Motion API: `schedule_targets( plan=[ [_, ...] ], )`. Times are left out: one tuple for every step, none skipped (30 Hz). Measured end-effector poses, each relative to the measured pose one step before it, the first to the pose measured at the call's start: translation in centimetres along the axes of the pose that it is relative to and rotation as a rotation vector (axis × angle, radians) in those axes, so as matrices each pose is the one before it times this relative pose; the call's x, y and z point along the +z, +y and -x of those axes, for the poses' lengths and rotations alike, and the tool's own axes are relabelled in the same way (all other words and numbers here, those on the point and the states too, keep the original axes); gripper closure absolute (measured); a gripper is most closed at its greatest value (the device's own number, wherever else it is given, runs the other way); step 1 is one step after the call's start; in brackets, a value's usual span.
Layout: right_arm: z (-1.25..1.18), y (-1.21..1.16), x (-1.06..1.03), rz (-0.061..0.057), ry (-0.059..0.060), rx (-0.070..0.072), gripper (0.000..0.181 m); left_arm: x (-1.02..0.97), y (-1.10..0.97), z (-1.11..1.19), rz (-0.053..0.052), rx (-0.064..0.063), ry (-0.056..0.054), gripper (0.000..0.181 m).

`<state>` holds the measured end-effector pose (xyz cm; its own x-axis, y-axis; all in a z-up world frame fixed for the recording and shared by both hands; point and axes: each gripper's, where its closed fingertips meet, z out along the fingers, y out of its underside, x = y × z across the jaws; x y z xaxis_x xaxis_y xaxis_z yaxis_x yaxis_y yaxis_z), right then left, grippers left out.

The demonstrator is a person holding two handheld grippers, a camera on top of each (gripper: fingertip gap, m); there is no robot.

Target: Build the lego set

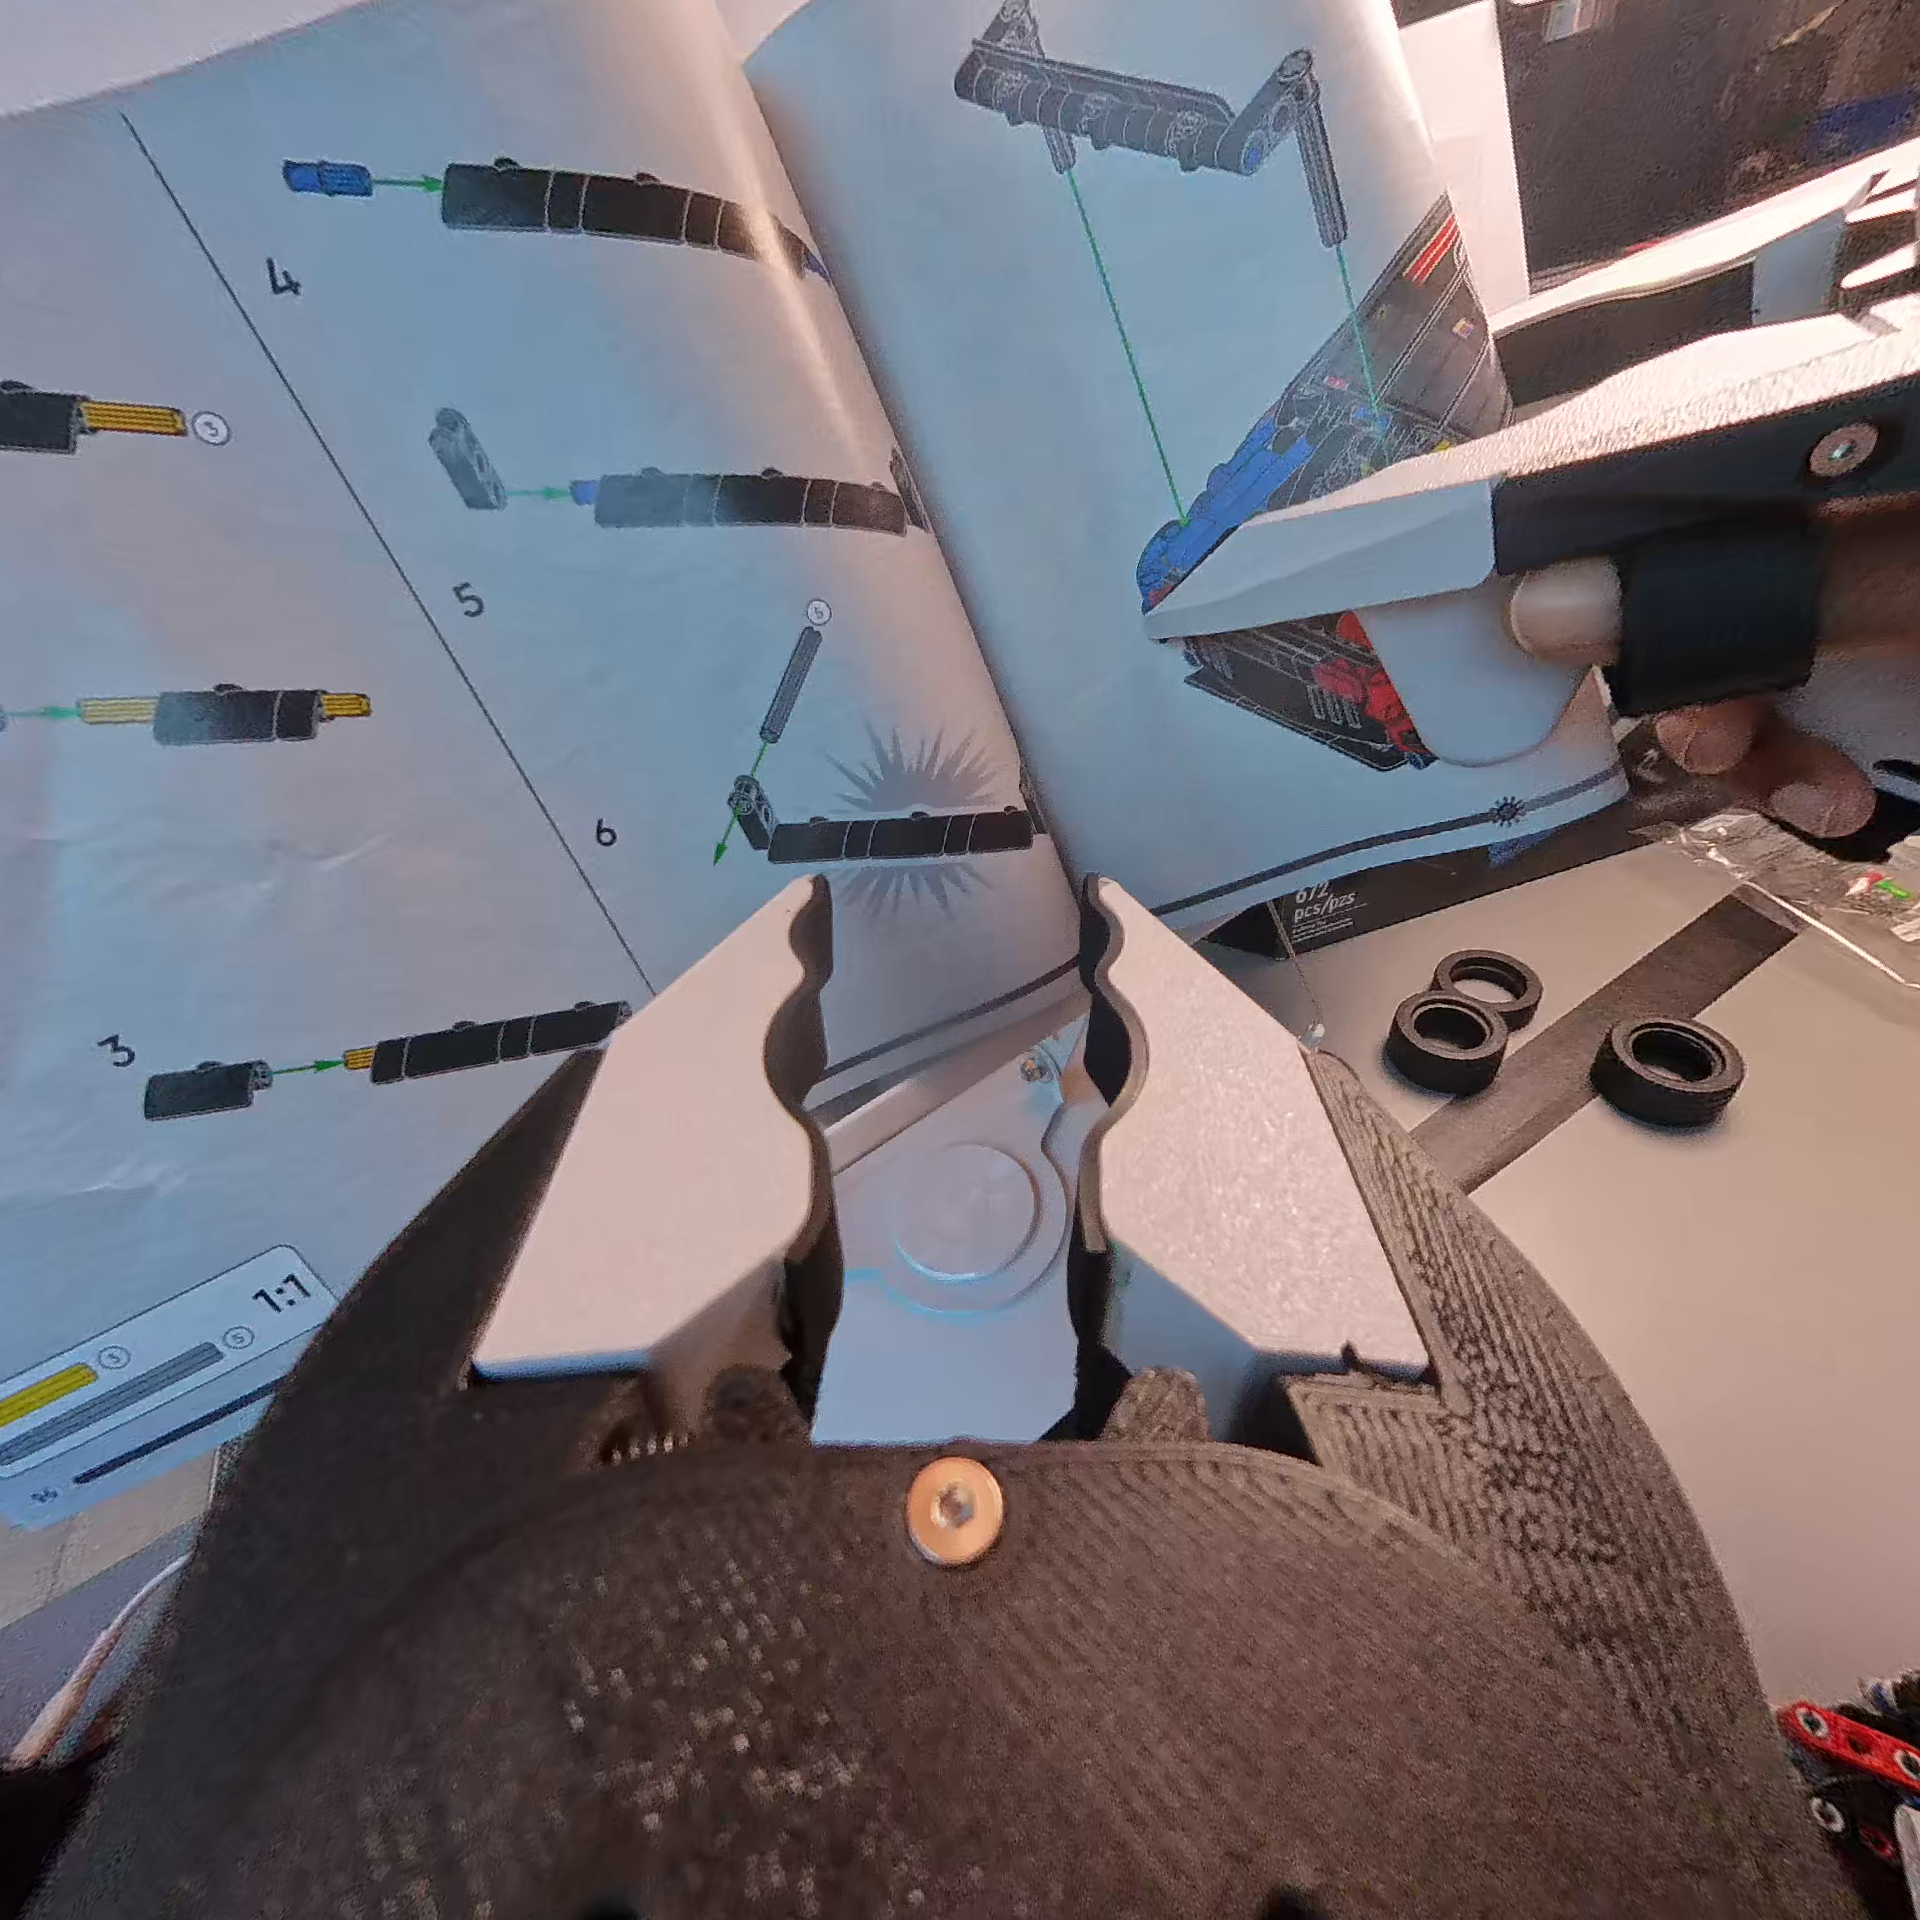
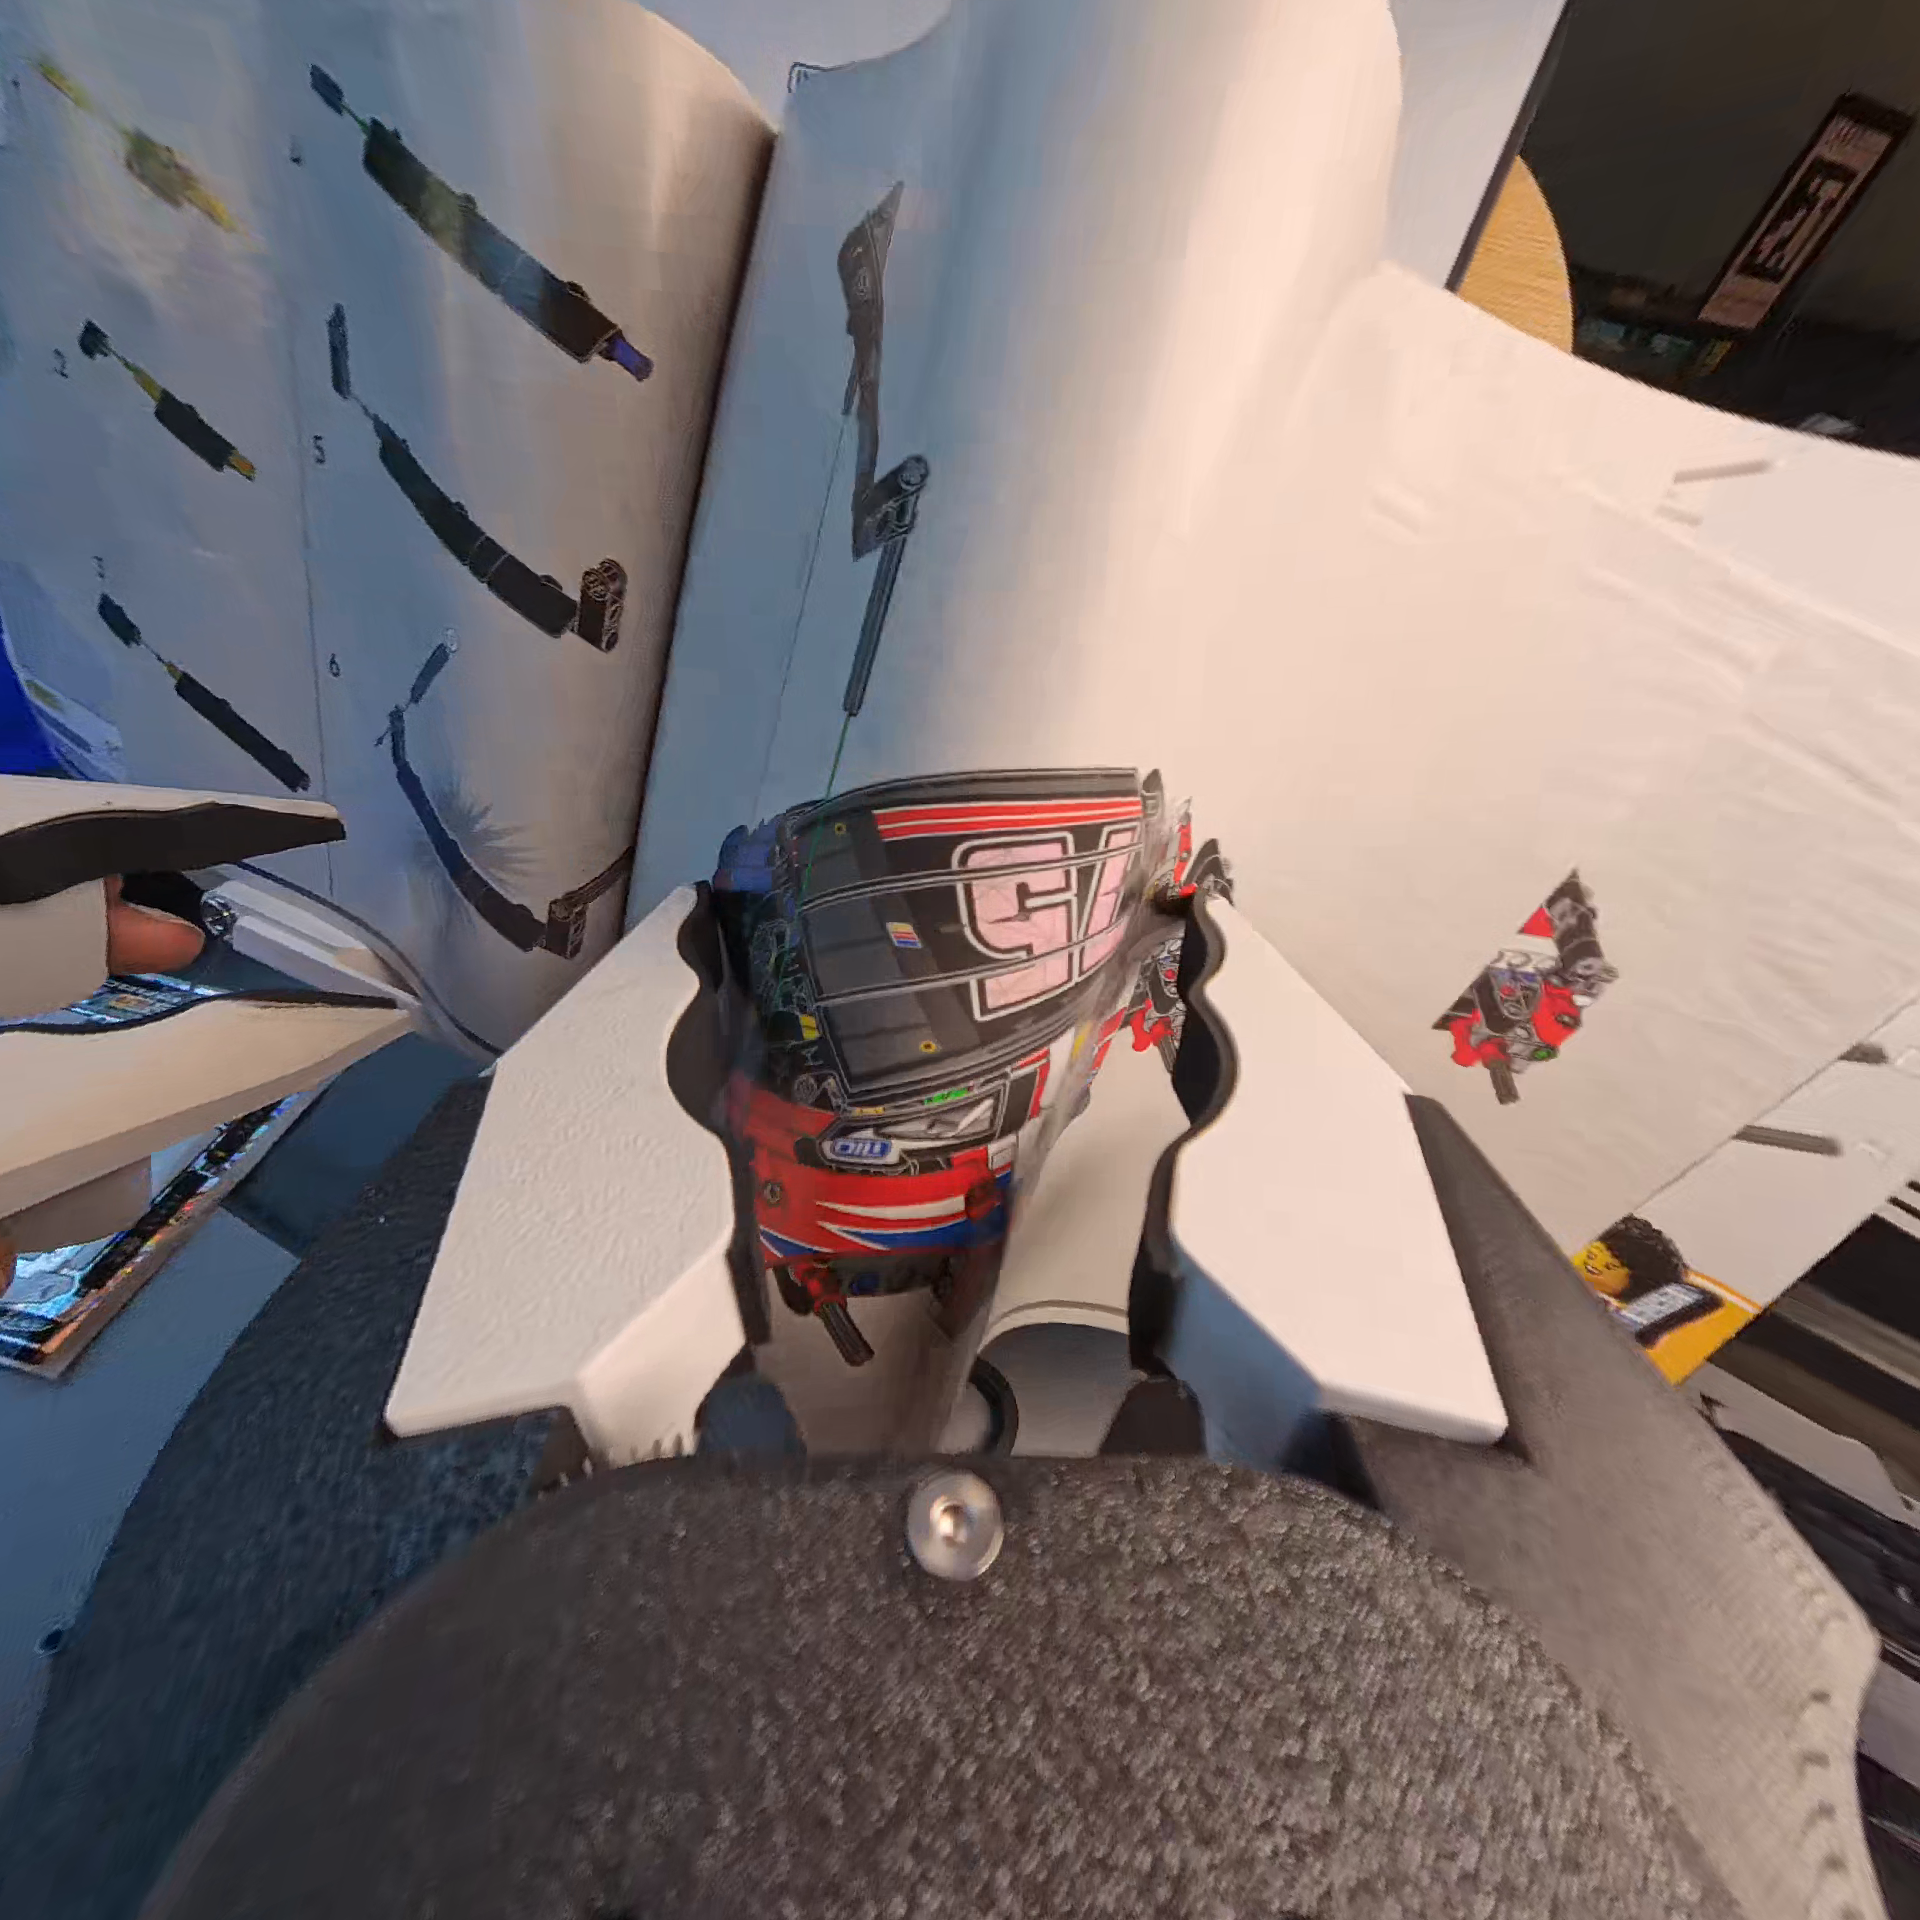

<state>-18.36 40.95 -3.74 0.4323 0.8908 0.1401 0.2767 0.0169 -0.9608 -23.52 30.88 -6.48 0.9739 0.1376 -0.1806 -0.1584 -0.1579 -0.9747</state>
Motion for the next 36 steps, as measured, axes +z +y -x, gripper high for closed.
schedule_targets(
  plan=[
    [0.177, -0.168, -0.289, -0.0115, 0.0105, -0.0250, 0.101, -0.101, -0.210, -0.142, -0.0053, -0.0109, 0.0086, 0.135],
    [-0.021, -0.209, -0.335, -0.0184, 0.0203, -0.0307, 0.110, -0.122, -0.294, -0.191, -0.0072, -0.0088, 0.0096, 0.135],
    [-0.192, -0.173, -0.380, -0.0204, 0.0275, -0.0342, 0.119, -0.165, -0.327, -0.218, -0.0089, -0.0064, 0.0102, 0.135],
    [-0.230, -0.056, -0.342, -0.0146, 0.0225, -0.0297, 0.123, -0.189, -0.353, -0.237, -0.0091, -0.0041, 0.0101, 0.135],
    [-0.082, 0.012, -0.312, -0.0130, 0.0062, -0.0149, 0.122, -0.169, -0.326, -0.294, -0.0078, -0.0006, 0.0124, 0.135],
    [0.013, 0.037, -0.291, -0.0120, -0.0064, 0.0044, 0.121, -0.126, -0.275, -0.327, -0.0039, 0.0022, 0.0132, 0.135],
    [0.139, -0.037, -0.311, -0.0196, -0.0197, 0.0155, 0.124, -0.080, -0.236, -0.323, -0.0026, 0.0031, 0.0121, 0.135],
    [0.097, -0.137, -0.366, -0.0265, -0.0176, 0.0121, 0.135, -0.046, -0.249, -0.313, -0.0040, 0.0030, 0.0110, 0.135],
    [-0.240, -0.223, -0.412, -0.0295, 0.0069, 0.0041, 0.141, 0.008, -0.248, -0.358, -0.0043, 0.0020, 0.0134, 0.135],
    [-0.170, -0.215, -0.342, -0.0232, 0.0034, -0.0046, 0.143, 0.065, -0.195, -0.396, -0.0016, 0.0002, 0.0162, 0.135],
    [0.030, -0.214, -0.272, -0.0210, -0.0081, -0.0019, 0.143, 0.125, -0.123, -0.435, 0.0020, -0.0027, 0.0179, 0.135],
    [0.054, -0.279, -0.262, -0.0229, -0.0084, 0.0017, 0.143, 0.154, -0.093, -0.494, 0.0027, -0.0075, 0.0217, 0.135],
    [0.101, -0.224, -0.251, -0.0182, -0.0096, -0.0012, 0.145, 0.133, -0.161, -0.554, -0.0028, -0.0128, 0.0257, 0.135],
    [0.182, -0.301, -0.275, -0.0213, -0.0125, -0.0050, 0.148, 0.087, -0.260, -0.623, -0.0094, -0.0185, 0.0307, 0.132],
    [0.269, -0.368, -0.321, -0.0253, -0.0153, -0.0153, 0.154, 0.046, -0.348, -0.699, -0.0137, -0.0271, 0.0374, 0.129],
    [0.413, -0.546, -0.374, -0.0361, -0.0198, -0.0293, 0.159, 0.012, -0.443, -0.710, -0.0172, -0.0398, 0.0408, 0.126],
    [0.301, -0.534, -0.327, -0.0336, -0.0076, -0.0378, 0.161, -0.040, -0.607, -0.692, -0.0235, -0.0515, 0.0446, 0.122],
    [0.274, -0.331, -0.215, -0.0179, -0.0018, -0.0432, 0.161, -0.063, -0.771, -0.568, -0.0294, -0.0575, 0.0407, 0.120],
    [0.322, -0.192, -0.117, -0.0100, -0.0020, -0.0452, 0.165, -0.040, -0.890, -0.450, -0.0311, -0.0570, 0.0354, 0.118],
    [0.418, -0.263, -0.083, -0.0178, -0.0031, -0.0461, 0.170, 0.028, -0.958, -0.316, -0.0282, -0.0519, 0.0280, 0.117],
    [0.496, -0.224, -0.009, -0.0135, -0.0043, -0.0441, 0.173, 0.121, -0.852, -0.127, -0.0176, -0.0420, 0.0150, 0.117],
    [0.492, -0.196, 0.044, -0.0071, -0.0021, -0.0443, 0.174, 0.185, -0.744, 0.083, -0.0075, -0.0272, 0.0006, 0.117],
    [0.519, -0.312, 0.037, -0.0118, -0.0019, -0.0468, 0.175, 0.186, -0.716, 0.174, -0.0086, -0.0136, -0.0050, 0.117],
    [0.519, -0.364, 0.045, -0.0108, -0.0008, -0.0470, 0.175, 0.183, -0.614, 0.272, -0.0087, -0.0087, -0.0104, 0.119],
    [0.547, -0.356, 0.065, -0.0082, -0.0034, -0.0459, 0.175, 0.128, -0.428, 0.343, -0.0043, -0.0102, -0.0120, 0.125],
    [0.642, -0.192, 0.105, 0.0031, -0.0119, -0.0408, 0.174, 0.018, -0.306, 0.404, -0.0044, -0.0071, -0.0151, 0.140],
    [0.817, -0.109, 0.115, 0.0059, -0.0270, -0.0325, 0.172, -0.147, -0.333, 0.429, -0.0145, 0.0031, -0.0149, 0.160],
    [0.828, -0.057, 0.052, 0.0076, -0.0344, -0.0170, 0.165, -0.235, -0.253, 0.488, -0.0147, 0.0090, -0.0161, 0.169],
    [0.852, 0.033, -0.071, 0.0152, -0.0481, 0.0109, 0.156, -0.263, -0.072, 0.514, -0.0043, 0.0062, -0.0122, 0.174],
    [0.779, 0.028, -0.270, 0.0191, -0.0563, 0.0375, 0.145, -0.335, -0.018, 0.506, -0.0035, -0.0035, -0.0032, 0.177],
    [0.703, -0.150, -0.509, 0.0072, -0.0601, 0.0587, 0.134, -0.418, -0.133, 0.421, -0.0116, -0.0153, 0.0098, 0.178],
    [0.463, -0.513, -0.711, -0.0227, -0.0529, 0.0790, 0.128, -0.493, -0.267, 0.338, -0.0183, -0.0265, 0.0226, 0.179],
    [0.157, -0.745, -0.873, -0.0494, -0.0433, 0.0940, 0.123, -0.532, -0.359, 0.351, -0.0211, -0.0333, 0.0256, 0.179],
    [-0.343, -0.708, -0.903, -0.0546, -0.0225, 0.1002, 0.117, -0.523, -0.292, 0.361, -0.0116, -0.0359, 0.0271, 0.179],
    [-0.794, -0.442, -0.810, -0.0422, -0.0033, 0.0951, 0.112, -0.484, -0.180, 0.338, -0.0014, -0.0307, 0.0276, 0.179],
    [-1.068, -0.034, -0.575, -0.0182, 0.0087, 0.0819, 0.107, -0.468, -0.158, 0.397, 0.0008, -0.0201, 0.0182, 0.178]
  ],
)
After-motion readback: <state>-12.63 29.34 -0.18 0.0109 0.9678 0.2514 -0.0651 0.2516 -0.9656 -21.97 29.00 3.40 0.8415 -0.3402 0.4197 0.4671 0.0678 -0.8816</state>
